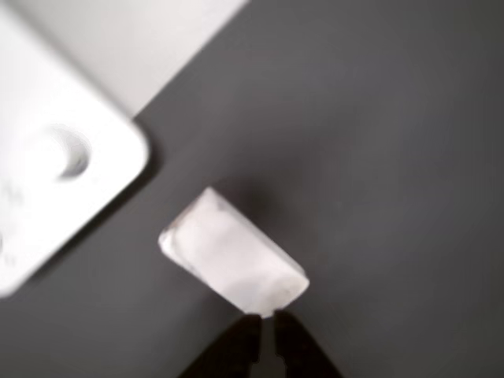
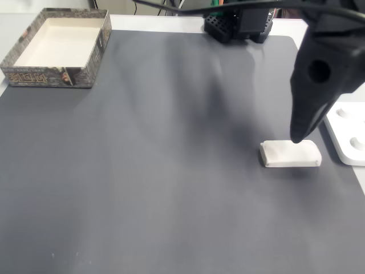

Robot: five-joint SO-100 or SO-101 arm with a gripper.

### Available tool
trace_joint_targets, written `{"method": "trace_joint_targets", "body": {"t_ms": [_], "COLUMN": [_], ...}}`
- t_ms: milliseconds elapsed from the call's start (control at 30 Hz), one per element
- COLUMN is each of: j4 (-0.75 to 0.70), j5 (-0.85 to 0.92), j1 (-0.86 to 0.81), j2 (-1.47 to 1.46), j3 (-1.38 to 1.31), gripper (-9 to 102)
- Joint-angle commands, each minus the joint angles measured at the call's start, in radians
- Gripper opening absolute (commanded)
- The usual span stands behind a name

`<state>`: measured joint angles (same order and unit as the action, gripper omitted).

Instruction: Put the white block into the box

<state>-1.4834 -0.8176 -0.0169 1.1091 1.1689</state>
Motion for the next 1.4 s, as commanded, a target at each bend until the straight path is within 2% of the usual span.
{"method": "trace_joint_targets", "body": {"t_ms": [0, 133, 467, 633, 867, 1167, 1367], "j4": [-0.009, -0.017, -0.098, -0.098, -0.092, -0.081, -0.077], "j5": [-0.199, -0.359, -0.362, -0.555, -0.658, -0.753, -0.752], "j1": [0.012, 0.008, -0.02, -0.017, -0.023, -0.026, -0.026], "j2": [0.023, 0.025, 0.029, 0.018, 0.014, -0.017, -0.028], "j3": [-0.066, -0.066, -0.081, -0.109, -0.115, -0.149, -0.155], "gripper": [-1, -1, -1, -1, -1, 6, 20]}}
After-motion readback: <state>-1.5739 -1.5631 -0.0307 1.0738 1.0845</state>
